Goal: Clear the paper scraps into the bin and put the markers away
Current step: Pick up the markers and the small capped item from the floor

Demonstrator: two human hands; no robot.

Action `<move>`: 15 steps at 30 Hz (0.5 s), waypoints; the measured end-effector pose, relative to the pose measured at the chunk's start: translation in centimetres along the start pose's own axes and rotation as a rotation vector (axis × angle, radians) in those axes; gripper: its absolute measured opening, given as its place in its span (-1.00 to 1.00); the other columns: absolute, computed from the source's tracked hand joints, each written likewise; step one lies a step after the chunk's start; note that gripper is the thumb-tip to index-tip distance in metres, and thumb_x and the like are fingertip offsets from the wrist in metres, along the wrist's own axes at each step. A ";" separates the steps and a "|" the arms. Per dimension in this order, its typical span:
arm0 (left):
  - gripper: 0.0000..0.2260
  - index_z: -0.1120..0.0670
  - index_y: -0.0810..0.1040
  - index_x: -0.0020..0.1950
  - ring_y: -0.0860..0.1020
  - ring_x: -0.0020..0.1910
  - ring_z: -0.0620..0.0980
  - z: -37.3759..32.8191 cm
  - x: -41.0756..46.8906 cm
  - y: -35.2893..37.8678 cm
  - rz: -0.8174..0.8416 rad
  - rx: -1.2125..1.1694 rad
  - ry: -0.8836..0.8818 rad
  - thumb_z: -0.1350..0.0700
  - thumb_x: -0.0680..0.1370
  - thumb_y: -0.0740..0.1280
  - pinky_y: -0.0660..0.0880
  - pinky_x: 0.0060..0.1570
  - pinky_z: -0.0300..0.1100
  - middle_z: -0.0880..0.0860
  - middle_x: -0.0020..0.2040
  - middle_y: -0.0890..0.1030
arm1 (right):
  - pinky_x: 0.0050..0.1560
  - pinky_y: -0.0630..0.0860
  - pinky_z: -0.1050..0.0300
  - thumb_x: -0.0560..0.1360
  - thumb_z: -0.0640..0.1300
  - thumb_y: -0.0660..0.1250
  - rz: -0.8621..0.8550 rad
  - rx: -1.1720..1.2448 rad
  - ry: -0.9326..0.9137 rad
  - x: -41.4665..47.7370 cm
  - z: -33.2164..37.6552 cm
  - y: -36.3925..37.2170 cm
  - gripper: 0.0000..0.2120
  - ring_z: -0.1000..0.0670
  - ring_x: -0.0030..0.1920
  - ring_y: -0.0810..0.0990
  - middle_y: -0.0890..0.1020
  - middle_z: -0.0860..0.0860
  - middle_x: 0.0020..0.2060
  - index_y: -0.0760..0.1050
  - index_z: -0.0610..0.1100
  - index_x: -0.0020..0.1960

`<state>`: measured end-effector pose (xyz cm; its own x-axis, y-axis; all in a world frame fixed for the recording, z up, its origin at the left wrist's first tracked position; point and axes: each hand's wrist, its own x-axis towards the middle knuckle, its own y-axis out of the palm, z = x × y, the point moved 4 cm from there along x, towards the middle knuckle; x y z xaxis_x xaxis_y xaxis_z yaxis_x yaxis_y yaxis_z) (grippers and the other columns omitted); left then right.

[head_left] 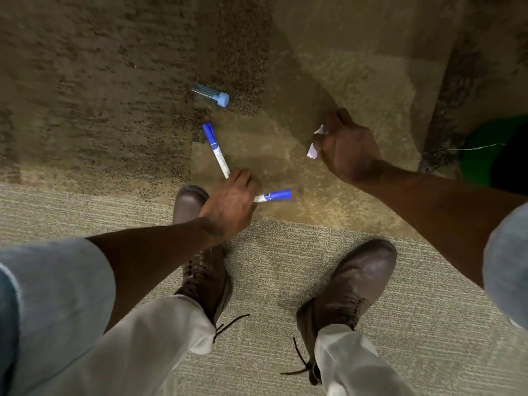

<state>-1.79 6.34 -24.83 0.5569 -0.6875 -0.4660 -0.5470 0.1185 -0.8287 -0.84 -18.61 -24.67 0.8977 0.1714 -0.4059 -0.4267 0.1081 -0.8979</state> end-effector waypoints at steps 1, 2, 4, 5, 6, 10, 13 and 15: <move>-0.76 0.17 0.55 0.10 0.50 0.16 0.19 0.1 0.0 -0.4 -0.028 -0.067 -0.059 0.09 0.50 0.42 0.55 0.17 0.10 0.16 0.12 0.52 | -0.02 0.53 0.08 0.68 -0.13 0.25 -0.002 0.041 0.023 -0.3 0.0 -0.1 -0.80 -0.12 0.31 0.52 0.56 -0.02 0.28 0.65 -0.01 0.14; -0.79 0.17 0.55 0.07 0.52 0.13 0.20 0.2 -0.1 -0.8 -0.046 -0.119 -0.116 0.11 0.50 0.43 0.54 0.17 0.08 0.16 0.08 0.53 | 0.05 0.58 0.05 0.66 -0.17 0.23 -0.008 0.076 0.038 -0.7 0.1 -0.4 -0.80 -0.11 0.26 0.54 0.59 0.01 0.26 0.61 -0.03 0.18; -0.82 0.16 0.55 0.00 0.55 0.07 0.21 0.3 -0.1 -1.4 -0.065 -0.189 -0.212 0.12 0.49 0.46 0.53 0.13 0.08 0.17 0.00 0.57 | -0.03 0.60 0.02 0.61 -0.23 0.26 -0.051 0.131 0.064 -1.7 0.4 -1.2 -0.81 -0.15 0.13 0.58 0.66 -0.03 0.16 0.55 -0.13 0.19; -0.82 0.15 0.56 -0.02 0.56 0.05 0.21 0.2 -0.2 -1.8 -0.078 -0.222 -0.253 0.12 0.48 0.48 0.55 0.11 0.07 0.17 -0.02 0.59 | -0.12 0.56 0.04 0.59 -0.24 0.30 -0.070 0.143 0.082 -2.1 0.5 -1.4 -0.80 -0.19 0.12 0.59 0.66 -0.10 0.14 0.54 -0.20 0.20; -0.82 0.14 0.56 -0.04 0.57 0.04 0.21 0.2 -0.2 -2.1 -0.093 -0.252 -0.286 0.11 0.48 0.50 0.57 0.09 0.06 0.16 -0.04 0.60 | -0.16 0.52 0.02 0.58 -0.24 0.32 -0.060 0.123 0.105 -2.5 0.5 -1.4 -0.74 -0.23 0.17 0.59 0.64 -0.17 0.17 0.52 -0.26 0.25; -0.82 0.11 0.57 -0.06 0.59 0.04 0.19 0.1 -0.1 -2.5 -0.140 -0.323 -0.368 0.07 0.49 0.51 0.58 0.05 0.02 0.13 -0.05 0.62 | -0.09 0.66 -0.12 0.58 -0.24 0.33 -0.002 0.080 0.159 -2.4 0.1 -1.5 -0.60 -0.25 0.35 0.47 0.48 -0.23 0.31 0.44 -0.20 0.41; -0.79 0.11 0.58 -0.07 0.62 -0.03 0.16 0.3 0.1 -2.4 -0.213 -0.349 -0.519 0.01 0.50 0.52 0.55 -0.05 -0.04 0.12 -0.07 0.65 | 0.00 0.68 -0.14 0.62 -0.24 0.27 0.002 0.084 0.022 -1.5 0.7 -1.8 -0.57 -0.27 0.46 0.40 0.40 -0.20 0.47 0.45 -0.08 0.48; -0.77 0.13 0.63 -0.04 0.66 -0.04 0.15 0.9 0.3 -2.5 -0.260 -0.364 -0.685 -0.03 0.52 0.50 0.54 -0.05 -0.08 0.13 -0.06 0.69 | 0.13 0.64 -0.14 0.69 -0.21 0.14 0.019 0.033 -0.075 -1.1 1.5 -1.1 -0.59 -0.28 0.55 0.30 0.33 -0.19 0.55 0.44 -0.06 0.51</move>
<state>0.28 6.42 -23.23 0.8876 -0.0569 -0.4570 -0.4513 -0.3058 -0.8384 -1.48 -17.43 -22.98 0.8794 0.2460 -0.4076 -0.4478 0.1365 -0.8837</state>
